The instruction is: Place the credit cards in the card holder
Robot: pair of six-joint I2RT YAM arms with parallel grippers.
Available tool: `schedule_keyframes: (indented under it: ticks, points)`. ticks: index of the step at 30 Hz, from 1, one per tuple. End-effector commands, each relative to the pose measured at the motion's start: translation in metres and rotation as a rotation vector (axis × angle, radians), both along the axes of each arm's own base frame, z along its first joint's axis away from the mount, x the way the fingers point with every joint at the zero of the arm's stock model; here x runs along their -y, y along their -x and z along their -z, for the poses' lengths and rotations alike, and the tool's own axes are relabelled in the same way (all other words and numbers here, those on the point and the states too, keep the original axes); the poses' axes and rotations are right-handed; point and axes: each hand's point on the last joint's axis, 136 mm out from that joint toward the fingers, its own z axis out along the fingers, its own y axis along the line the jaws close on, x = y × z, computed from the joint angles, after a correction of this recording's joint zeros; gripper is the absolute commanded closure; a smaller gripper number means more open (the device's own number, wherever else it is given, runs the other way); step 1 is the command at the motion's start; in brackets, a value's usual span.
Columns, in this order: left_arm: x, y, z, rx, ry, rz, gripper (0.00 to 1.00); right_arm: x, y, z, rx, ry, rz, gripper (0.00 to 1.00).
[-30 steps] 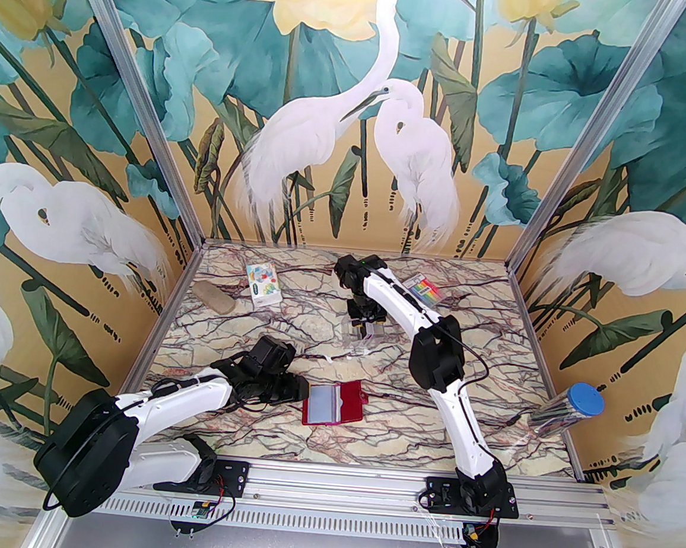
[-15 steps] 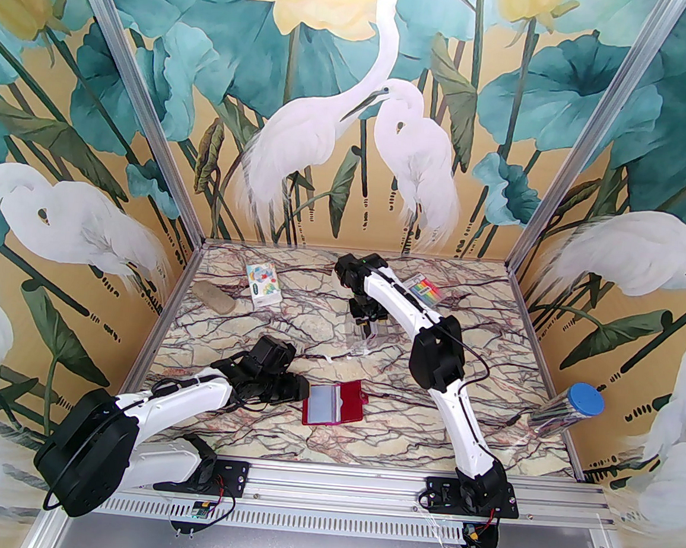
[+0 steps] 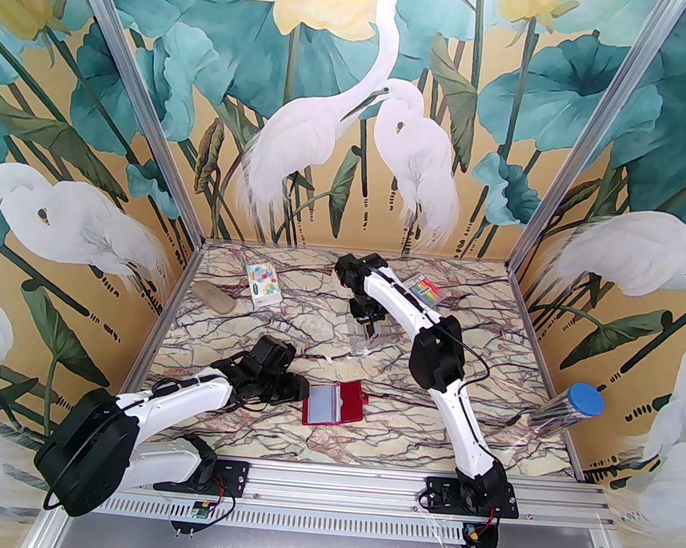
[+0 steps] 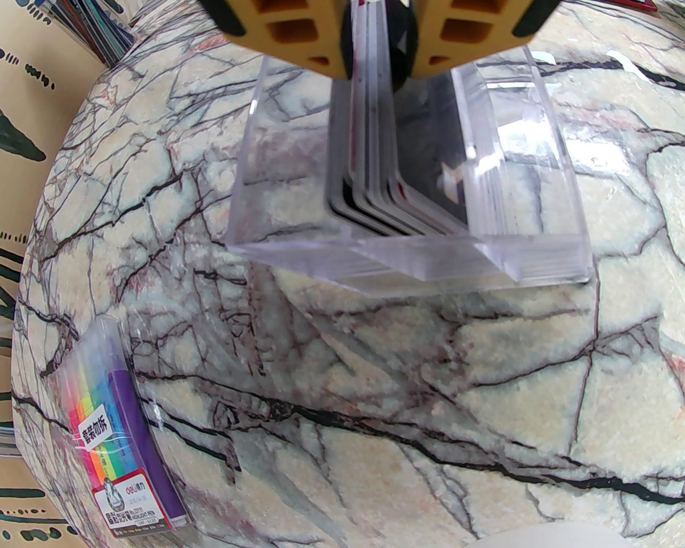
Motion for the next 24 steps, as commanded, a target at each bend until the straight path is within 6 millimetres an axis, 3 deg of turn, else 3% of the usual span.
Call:
schedule_keyframes:
  ticks: [1, 24]
  points:
    - [0.003, 0.002, 0.003, -0.011, 0.017, 0.003, 0.58, 0.002, 0.0, -0.016, 0.02, 0.004, -0.006, 0.81]
    - [0.005, 0.002, 0.003, -0.013, 0.02, 0.009, 0.58, -0.003, 0.008, -0.034, 0.012, -0.051, -0.007, 0.99]
